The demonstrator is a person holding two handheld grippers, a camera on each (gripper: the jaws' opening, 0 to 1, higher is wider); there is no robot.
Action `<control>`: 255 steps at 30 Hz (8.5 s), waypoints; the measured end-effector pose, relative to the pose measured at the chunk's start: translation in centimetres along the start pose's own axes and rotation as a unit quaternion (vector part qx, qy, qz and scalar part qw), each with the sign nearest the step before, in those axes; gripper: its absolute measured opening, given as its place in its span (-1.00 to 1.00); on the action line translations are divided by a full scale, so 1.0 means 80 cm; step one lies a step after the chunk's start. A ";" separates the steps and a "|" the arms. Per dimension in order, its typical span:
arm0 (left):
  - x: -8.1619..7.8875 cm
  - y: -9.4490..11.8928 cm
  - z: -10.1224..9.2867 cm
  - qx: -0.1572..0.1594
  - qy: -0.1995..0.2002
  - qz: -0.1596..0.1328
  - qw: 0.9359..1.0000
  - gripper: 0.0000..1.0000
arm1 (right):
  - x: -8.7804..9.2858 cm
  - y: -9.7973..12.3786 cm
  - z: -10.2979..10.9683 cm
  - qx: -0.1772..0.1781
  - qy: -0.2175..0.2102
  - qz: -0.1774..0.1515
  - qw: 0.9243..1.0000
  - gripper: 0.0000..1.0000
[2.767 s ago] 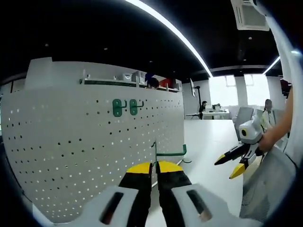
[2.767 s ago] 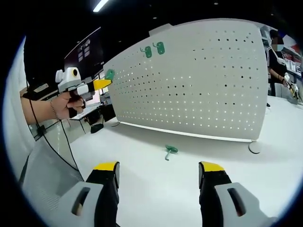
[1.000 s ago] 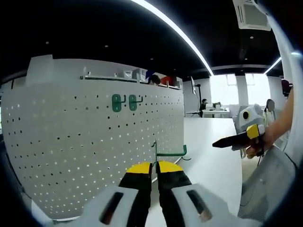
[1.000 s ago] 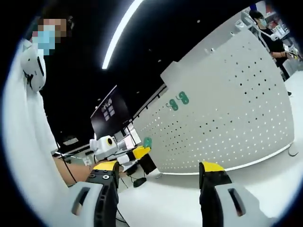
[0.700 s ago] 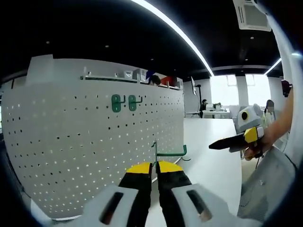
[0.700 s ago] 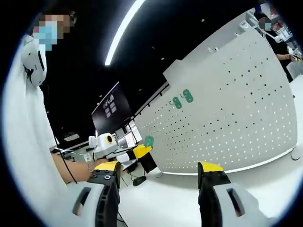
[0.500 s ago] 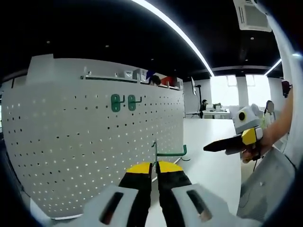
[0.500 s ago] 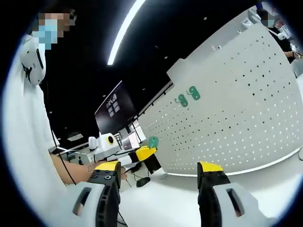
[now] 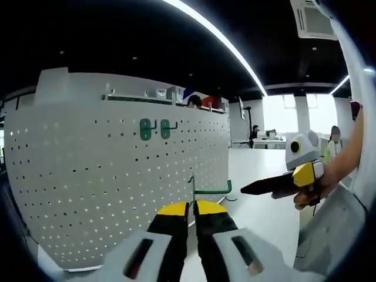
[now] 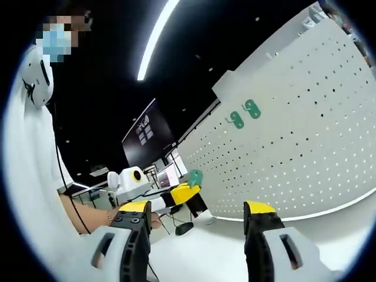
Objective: Insert the hook assembly into the mounting plate slot until the hook locks in place.
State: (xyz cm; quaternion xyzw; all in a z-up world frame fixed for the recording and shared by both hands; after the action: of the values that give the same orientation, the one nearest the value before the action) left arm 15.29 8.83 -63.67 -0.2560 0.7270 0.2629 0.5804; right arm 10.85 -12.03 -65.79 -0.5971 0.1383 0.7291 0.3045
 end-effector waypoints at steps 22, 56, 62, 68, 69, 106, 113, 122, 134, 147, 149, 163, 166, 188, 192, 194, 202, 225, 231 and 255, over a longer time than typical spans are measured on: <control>-0.002 0.008 -0.006 -0.008 0.005 -0.007 1.000 -0.92 | -0.005 -0.050 0.012 -0.029 -0.031 -0.024 0.999 0.11; -0.003 0.013 -0.013 -0.010 0.019 -0.017 1.000 -0.92 | -0.006 -0.092 0.024 -0.043 -0.040 -0.020 0.998 -0.57; -0.001 0.013 -0.014 -0.010 0.017 -0.014 1.000 -0.92 | -0.003 -0.093 0.021 -0.032 -0.042 -0.013 0.999 -0.64; 0.000 0.013 -0.015 -0.012 0.016 -0.012 1.000 -0.93 | -0.001 -0.095 0.021 -0.029 -0.036 -0.007 0.999 -0.72; 0.000 0.013 -0.015 -0.014 0.016 -0.012 1.000 -0.93 | 0.000 -0.096 0.021 -0.029 -0.036 -0.005 0.999 -0.73; 0.004 0.015 -0.021 -0.022 0.008 -0.009 1.000 -0.92 | 0.000 -0.095 0.023 0.010 -0.027 0.003 1.000 -0.97; 0.006 0.013 -0.025 -0.019 0.005 -0.005 1.000 -0.91 | 0.002 -0.088 0.023 0.014 -0.029 0.002 0.999 -0.99; 0.005 0.011 -0.029 -0.014 -0.005 -0.002 1.000 -0.89 | 0.002 -0.083 0.022 0.022 -0.033 -0.003 0.999 -0.99; 0.021 0.013 -0.028 -0.025 0.004 0.030 0.999 -0.21 | 0.004 -0.082 0.023 0.018 -0.036 0.003 0.999 -0.99; 0.031 0.016 -0.022 -0.035 0.018 0.039 0.998 0.37 | 0.003 -0.084 0.023 0.022 -0.045 0.002 0.999 -0.99; 0.032 0.016 -0.022 -0.037 0.020 0.039 0.998 0.49 | 0.004 -0.084 0.023 0.021 -0.044 0.002 0.999 -0.99; 0.039 0.016 -0.019 -0.044 0.025 0.047 0.998 0.62 | -0.003 -0.084 0.022 0.049 -0.016 0.026 0.998 -0.98; 0.039 0.017 -0.018 -0.045 0.025 0.047 0.998 0.62 | -0.009 -0.084 0.022 0.065 0.023 0.045 0.997 -0.98; 0.039 0.015 -0.017 -0.044 0.026 0.051 0.997 0.59 | -0.024 -0.072 -0.003 0.175 0.142 0.114 0.967 -0.98; 0.040 0.016 -0.017 -0.045 0.027 0.052 0.997 0.59 | -0.031 -0.071 -0.011 0.185 0.149 0.110 0.965 -0.98; 0.041 0.017 -0.017 -0.045 0.028 0.053 0.997 0.59 | -0.033 -0.071 -0.017 0.186 0.152 0.110 0.964 -0.98; 0.042 0.021 -0.013 -0.052 0.033 0.049 0.997 0.58 | -0.050 -0.070 -0.038 0.207 0.170 0.101 0.958 -0.98; 0.046 0.028 -0.010 -0.064 0.039 0.045 0.996 0.57 | -0.105 -0.079 -0.088 0.243 0.218 0.076 0.942 -0.98; 0.046 0.031 -0.009 -0.066 0.040 0.046 0.996 0.57 | -0.116 -0.084 -0.101 0.254 0.228 0.071 0.937 -0.98; 0.053 0.039 -0.012 -0.067 0.046 0.051 0.995 0.54 | -0.149 -0.105 -0.126 0.291 0.285 0.046 0.912 -0.98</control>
State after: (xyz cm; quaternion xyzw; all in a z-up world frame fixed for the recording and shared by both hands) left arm 11.71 10.16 -67.34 -0.2686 0.7458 0.3278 0.5139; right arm 25.13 -14.51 -55.52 -0.6576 0.4521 0.4690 0.3784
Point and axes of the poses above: the point that each gripper's makers call its tool centre point, and the gripper's own axes: y roughly backward along the fingers, z roughly to its left, x roughly out of its underside, the point moved 9 cm from there along y, roughly backward along the fingers, and after that the axes turned 13 degrees about y, right-handed, at the moved point
